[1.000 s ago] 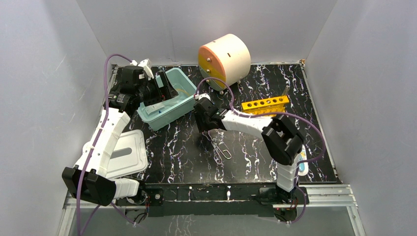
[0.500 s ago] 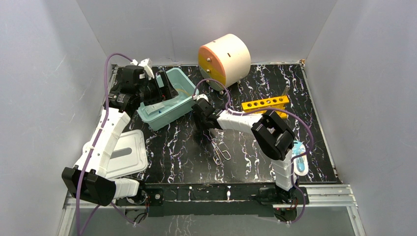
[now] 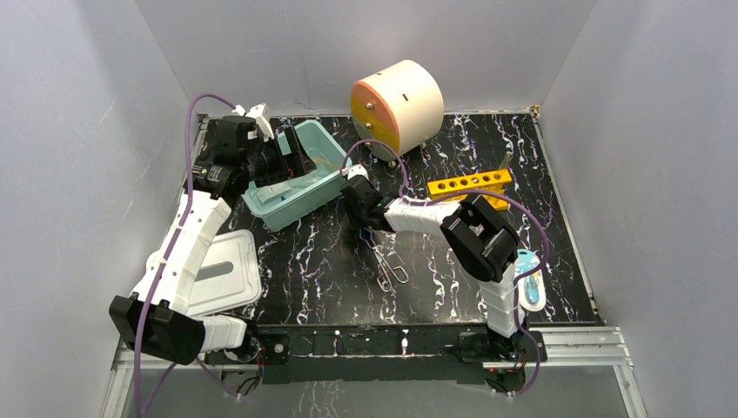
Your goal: Organize the chemistry lab equipment
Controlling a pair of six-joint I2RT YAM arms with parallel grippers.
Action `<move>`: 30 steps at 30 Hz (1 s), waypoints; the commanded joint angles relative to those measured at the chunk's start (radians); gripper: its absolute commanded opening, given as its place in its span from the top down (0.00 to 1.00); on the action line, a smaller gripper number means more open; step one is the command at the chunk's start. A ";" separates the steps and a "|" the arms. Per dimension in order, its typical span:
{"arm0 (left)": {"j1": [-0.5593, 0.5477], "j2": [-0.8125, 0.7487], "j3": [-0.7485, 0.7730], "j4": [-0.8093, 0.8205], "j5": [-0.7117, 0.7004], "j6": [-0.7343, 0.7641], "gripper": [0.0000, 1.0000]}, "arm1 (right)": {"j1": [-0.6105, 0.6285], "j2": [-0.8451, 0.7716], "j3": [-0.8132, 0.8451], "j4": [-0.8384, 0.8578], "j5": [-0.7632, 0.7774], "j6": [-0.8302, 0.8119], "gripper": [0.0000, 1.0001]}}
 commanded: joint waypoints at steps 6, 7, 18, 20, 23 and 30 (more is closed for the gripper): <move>-0.007 -0.013 0.035 -0.014 0.001 0.013 0.09 | -0.007 -0.036 -0.046 0.048 0.057 -0.004 0.81; -0.010 -0.013 0.033 -0.016 0.001 0.014 0.09 | -0.007 -0.053 -0.057 0.053 0.058 -0.002 0.84; -0.038 0.010 0.026 0.016 0.083 0.022 0.07 | -0.056 -0.257 -0.139 0.058 0.016 0.072 1.00; -0.049 0.017 0.023 0.022 0.098 0.025 0.07 | -0.079 -0.302 -0.160 0.066 -0.020 0.091 1.00; -0.066 0.025 0.015 0.041 0.128 0.032 0.07 | -0.117 -0.361 -0.183 0.078 -0.067 0.124 1.00; -0.124 0.042 -0.100 0.204 0.234 -0.037 0.08 | -0.196 -0.445 -0.192 0.082 -0.156 0.207 1.00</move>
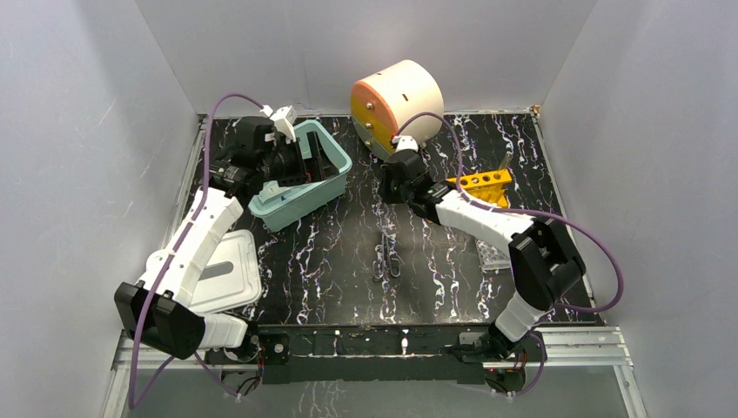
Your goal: Organize the chemistry lab equipment
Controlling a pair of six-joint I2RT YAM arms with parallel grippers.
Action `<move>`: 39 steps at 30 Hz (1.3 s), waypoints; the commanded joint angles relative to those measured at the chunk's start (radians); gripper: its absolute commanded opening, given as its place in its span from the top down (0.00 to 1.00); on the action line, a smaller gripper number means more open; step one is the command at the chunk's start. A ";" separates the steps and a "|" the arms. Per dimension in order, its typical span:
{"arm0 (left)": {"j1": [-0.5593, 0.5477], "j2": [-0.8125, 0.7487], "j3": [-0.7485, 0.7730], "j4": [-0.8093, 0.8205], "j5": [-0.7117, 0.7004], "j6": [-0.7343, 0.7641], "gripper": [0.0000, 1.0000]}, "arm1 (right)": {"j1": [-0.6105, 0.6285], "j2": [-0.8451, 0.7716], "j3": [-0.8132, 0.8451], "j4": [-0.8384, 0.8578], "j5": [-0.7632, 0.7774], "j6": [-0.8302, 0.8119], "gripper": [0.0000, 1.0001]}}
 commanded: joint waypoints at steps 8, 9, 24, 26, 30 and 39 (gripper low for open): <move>-0.150 0.023 -0.306 0.399 0.111 -0.142 0.15 | -0.091 -0.120 -0.030 0.094 -0.179 0.144 1.00; -0.167 0.031 -0.326 0.431 0.104 -0.147 0.16 | -0.098 -0.125 -0.033 0.099 -0.193 0.150 1.00; -0.299 0.230 -0.408 0.709 0.068 -0.167 0.49 | -0.159 -0.185 -0.090 0.130 -0.317 0.226 1.00; -0.312 0.242 -0.415 0.711 0.049 -0.160 0.53 | -0.166 -0.190 -0.098 0.134 -0.325 0.234 1.00; -0.323 0.264 -0.431 0.723 0.022 -0.144 0.56 | -0.178 -0.196 -0.111 0.139 -0.350 0.248 1.00; -0.344 0.291 -0.419 0.731 0.046 -0.114 0.83 | -0.203 -0.214 -0.132 0.142 -0.392 0.265 1.00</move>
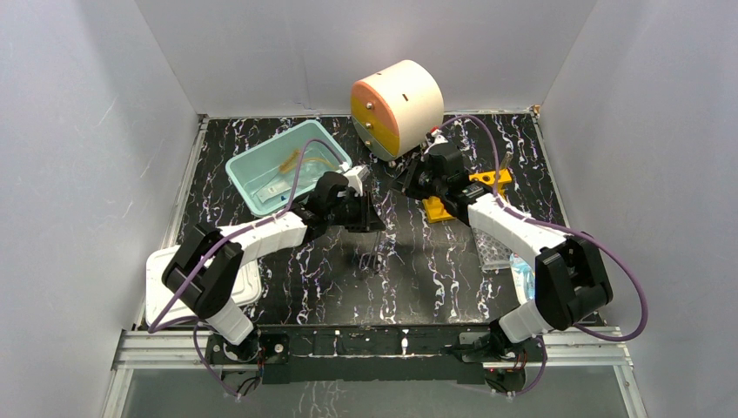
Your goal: Organize the chemistry lab equipment
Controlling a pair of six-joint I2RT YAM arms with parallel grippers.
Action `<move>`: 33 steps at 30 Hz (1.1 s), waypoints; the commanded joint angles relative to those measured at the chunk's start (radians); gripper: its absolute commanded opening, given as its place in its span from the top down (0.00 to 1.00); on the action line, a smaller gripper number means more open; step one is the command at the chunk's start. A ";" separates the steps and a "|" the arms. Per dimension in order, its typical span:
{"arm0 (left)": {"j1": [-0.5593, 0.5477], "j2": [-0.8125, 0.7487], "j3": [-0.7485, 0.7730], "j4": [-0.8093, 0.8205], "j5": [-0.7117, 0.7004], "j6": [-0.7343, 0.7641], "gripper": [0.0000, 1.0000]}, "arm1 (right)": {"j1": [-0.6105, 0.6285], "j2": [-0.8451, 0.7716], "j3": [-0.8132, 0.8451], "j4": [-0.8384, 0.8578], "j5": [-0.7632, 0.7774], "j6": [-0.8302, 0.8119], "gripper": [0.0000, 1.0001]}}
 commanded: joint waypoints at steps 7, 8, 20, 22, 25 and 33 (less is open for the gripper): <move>-0.027 0.015 0.021 0.008 -0.005 0.085 0.80 | -0.032 -0.056 -0.002 0.053 -0.068 0.064 1.00; -0.028 0.018 0.025 0.007 -0.004 0.090 0.83 | -0.033 -0.057 -0.002 0.053 -0.069 0.065 1.00; -0.030 -0.046 0.153 -0.212 0.021 0.163 1.00 | -0.068 -0.147 0.051 -0.007 0.002 -0.110 0.42; -0.031 -0.069 0.187 -0.276 0.028 0.182 1.00 | -0.081 -0.185 0.081 -0.007 0.020 -0.180 0.32; -0.027 -0.088 0.262 -0.394 0.002 0.244 1.00 | -0.087 -0.225 0.122 -0.038 0.049 -0.251 0.28; 0.109 -0.083 0.590 -0.750 -0.004 0.446 1.00 | -0.091 -0.325 0.101 -0.036 0.115 -0.246 0.26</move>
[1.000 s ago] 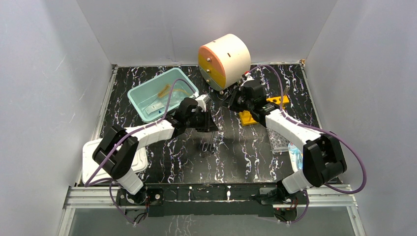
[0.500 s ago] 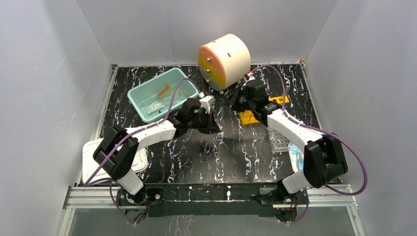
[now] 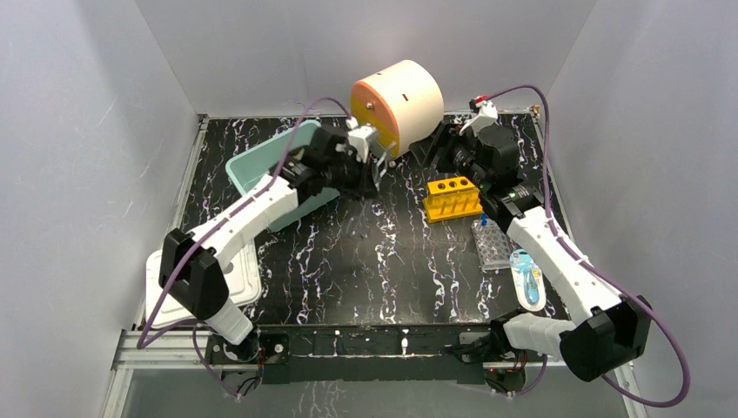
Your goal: Organize the chemistry lab equipment
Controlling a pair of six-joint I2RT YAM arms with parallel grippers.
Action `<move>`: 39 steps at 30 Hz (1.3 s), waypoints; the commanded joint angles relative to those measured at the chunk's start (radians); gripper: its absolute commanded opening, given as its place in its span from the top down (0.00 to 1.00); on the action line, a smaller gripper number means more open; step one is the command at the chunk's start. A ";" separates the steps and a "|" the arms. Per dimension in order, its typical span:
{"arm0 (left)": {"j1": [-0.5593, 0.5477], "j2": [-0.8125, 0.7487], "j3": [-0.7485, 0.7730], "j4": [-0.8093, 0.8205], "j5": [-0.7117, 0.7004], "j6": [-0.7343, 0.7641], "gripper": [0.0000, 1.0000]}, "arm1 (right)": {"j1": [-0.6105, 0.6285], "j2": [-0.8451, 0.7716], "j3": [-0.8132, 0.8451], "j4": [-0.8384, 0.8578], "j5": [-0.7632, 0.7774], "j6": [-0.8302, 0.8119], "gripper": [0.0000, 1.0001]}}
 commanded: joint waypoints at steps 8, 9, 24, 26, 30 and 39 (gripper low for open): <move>0.277 0.017 0.419 -0.429 -0.070 0.434 1.00 | -0.003 -0.062 -0.023 -0.019 0.080 -0.009 0.26; 0.303 0.046 0.455 -0.461 -0.113 0.481 1.00 | -0.004 -0.048 -0.017 -0.029 0.070 -0.003 0.26; 0.449 0.317 0.612 -0.742 -0.013 0.925 1.00 | -0.003 0.130 0.079 -0.085 -0.083 0.039 0.27; 0.449 0.337 0.604 -0.744 -0.045 0.939 1.00 | -0.003 0.142 0.080 -0.081 -0.092 0.046 0.27; 0.449 0.378 0.599 -0.758 -0.103 0.964 1.00 | -0.003 0.181 0.092 -0.077 -0.106 0.053 0.27; 0.447 0.438 0.519 -0.731 -0.170 0.978 1.00 | -0.003 0.256 0.136 -0.069 -0.140 0.071 0.27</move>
